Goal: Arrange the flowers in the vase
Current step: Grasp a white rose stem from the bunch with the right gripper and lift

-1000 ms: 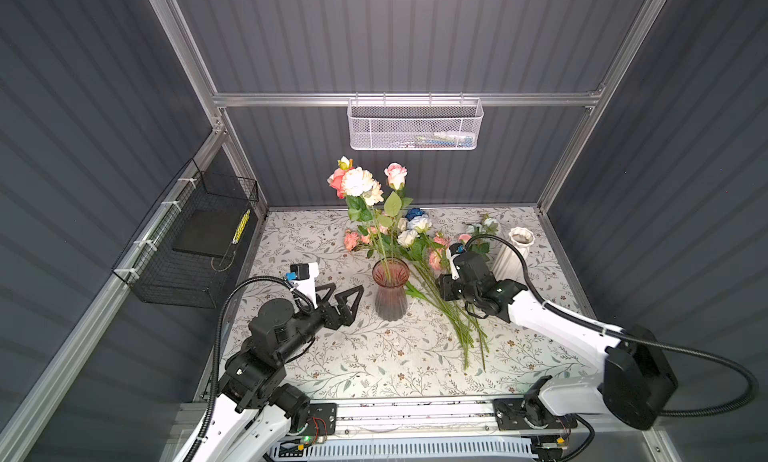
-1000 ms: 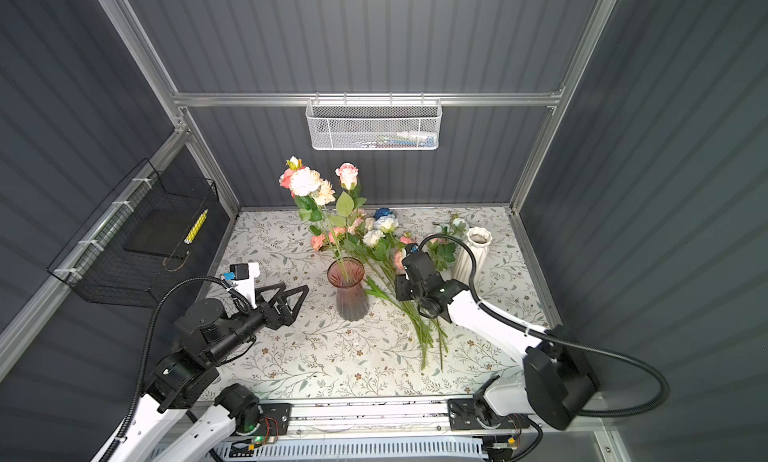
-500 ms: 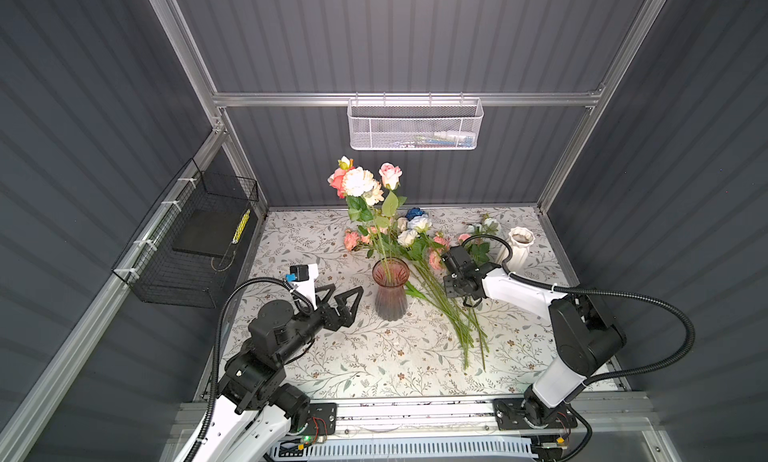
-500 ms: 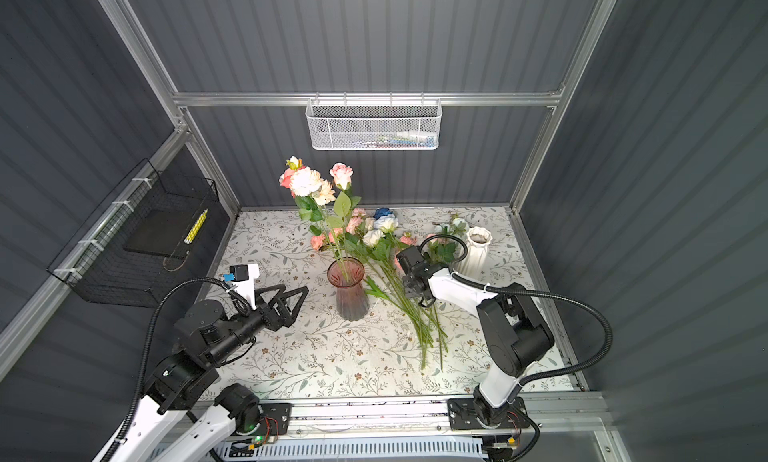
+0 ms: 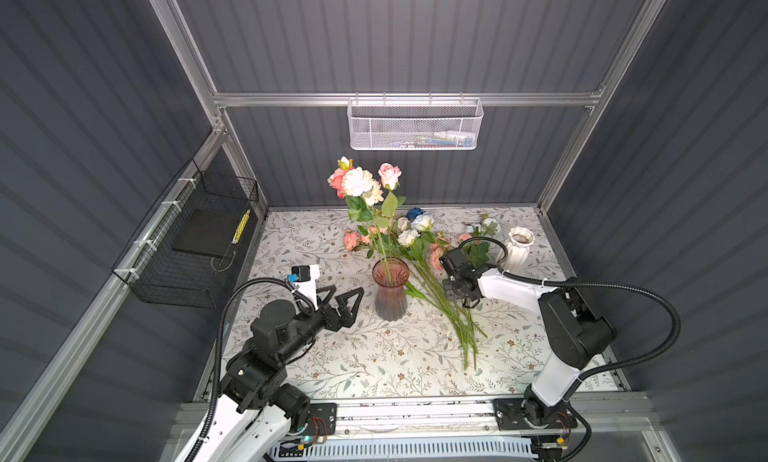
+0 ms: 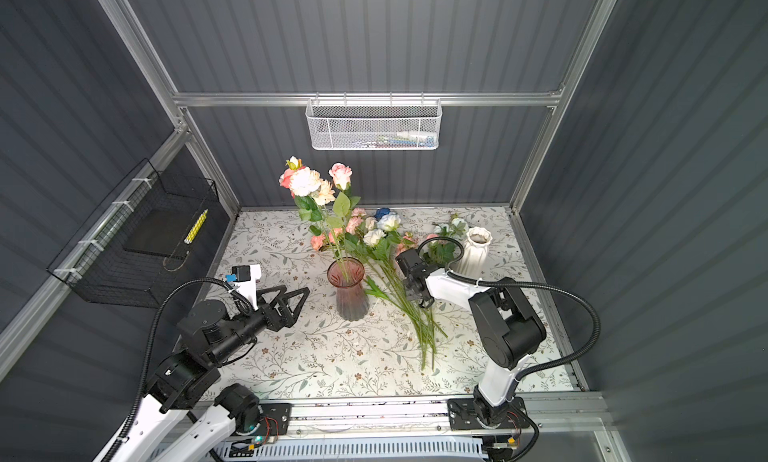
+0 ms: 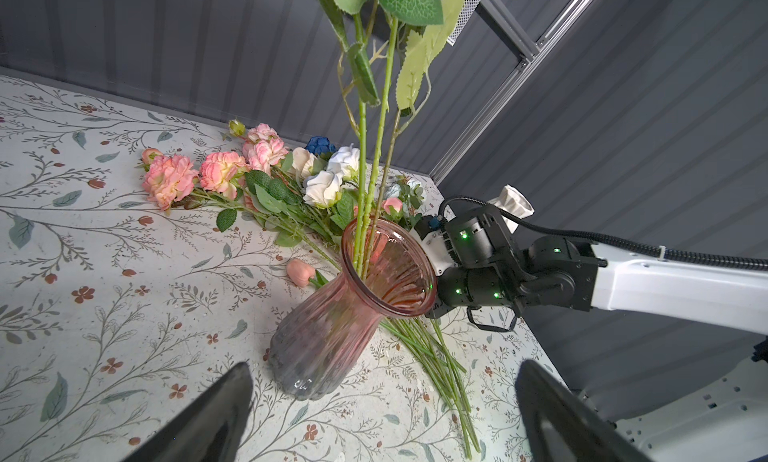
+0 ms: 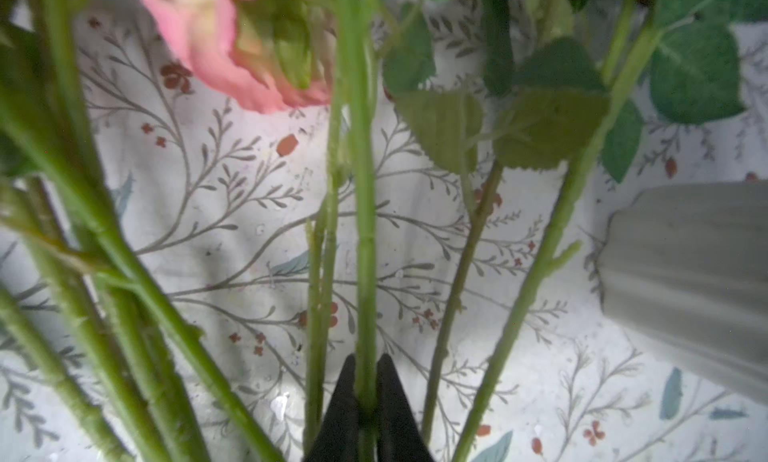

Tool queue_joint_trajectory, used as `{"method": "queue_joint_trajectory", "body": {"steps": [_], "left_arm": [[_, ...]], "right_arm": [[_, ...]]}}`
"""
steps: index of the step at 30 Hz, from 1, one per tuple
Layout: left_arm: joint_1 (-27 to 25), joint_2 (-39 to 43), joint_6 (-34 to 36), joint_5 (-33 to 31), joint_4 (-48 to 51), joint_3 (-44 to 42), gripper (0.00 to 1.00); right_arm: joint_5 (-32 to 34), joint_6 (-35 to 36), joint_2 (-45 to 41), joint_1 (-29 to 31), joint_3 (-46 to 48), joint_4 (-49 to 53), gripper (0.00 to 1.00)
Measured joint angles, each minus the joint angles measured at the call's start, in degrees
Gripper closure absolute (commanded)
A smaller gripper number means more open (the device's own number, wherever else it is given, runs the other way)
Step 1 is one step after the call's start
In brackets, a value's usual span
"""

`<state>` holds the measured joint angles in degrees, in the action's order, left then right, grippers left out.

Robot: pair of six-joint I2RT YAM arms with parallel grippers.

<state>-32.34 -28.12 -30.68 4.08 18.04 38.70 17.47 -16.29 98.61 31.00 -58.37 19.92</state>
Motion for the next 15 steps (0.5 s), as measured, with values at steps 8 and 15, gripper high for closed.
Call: {"method": "queue_joint_trajectory", "body": {"steps": [8,15], "left_arm": [[0.0,-0.3,0.0,0.0,-0.1,0.0,0.00],[0.0,-0.9,0.0,0.1,-0.3,0.0,0.00]], "right_arm": [[-1.7,2.0,-10.5,0.0,4.7,-6.8,1.00],[-2.3,2.8,-20.2,0.4,10.4,-15.2,1.00]]}}
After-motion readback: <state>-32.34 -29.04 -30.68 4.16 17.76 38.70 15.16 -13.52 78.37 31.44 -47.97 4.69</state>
